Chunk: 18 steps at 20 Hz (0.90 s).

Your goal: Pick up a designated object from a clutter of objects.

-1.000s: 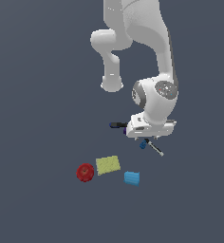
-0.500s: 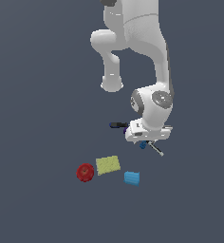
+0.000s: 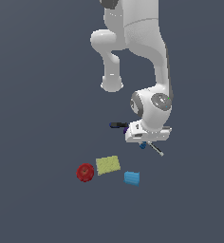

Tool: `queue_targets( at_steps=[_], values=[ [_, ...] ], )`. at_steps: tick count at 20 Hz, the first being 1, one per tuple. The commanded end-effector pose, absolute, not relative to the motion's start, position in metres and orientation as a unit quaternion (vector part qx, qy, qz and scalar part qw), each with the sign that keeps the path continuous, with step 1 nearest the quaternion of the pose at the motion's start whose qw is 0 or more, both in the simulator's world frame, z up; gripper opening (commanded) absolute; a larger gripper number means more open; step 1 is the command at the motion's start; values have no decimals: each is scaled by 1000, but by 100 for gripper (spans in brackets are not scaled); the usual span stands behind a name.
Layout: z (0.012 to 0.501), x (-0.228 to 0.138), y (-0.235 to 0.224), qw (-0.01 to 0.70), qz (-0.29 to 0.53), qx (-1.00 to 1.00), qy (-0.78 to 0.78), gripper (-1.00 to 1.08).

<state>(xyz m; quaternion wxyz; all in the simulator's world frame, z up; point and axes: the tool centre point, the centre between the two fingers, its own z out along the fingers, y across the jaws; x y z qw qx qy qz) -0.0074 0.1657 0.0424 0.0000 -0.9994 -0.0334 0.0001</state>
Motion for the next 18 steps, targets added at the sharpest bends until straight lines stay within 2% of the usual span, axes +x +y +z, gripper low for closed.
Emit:
queue_targets(
  at_steps=[1, 10, 18],
  values=[
    [42, -7, 166, 0, 0, -999, -33, -100],
    [49, -7, 164, 0, 0, -999, -33, -100],
    [88, -6, 154, 0, 0, -999, -33, -100]
  ],
)
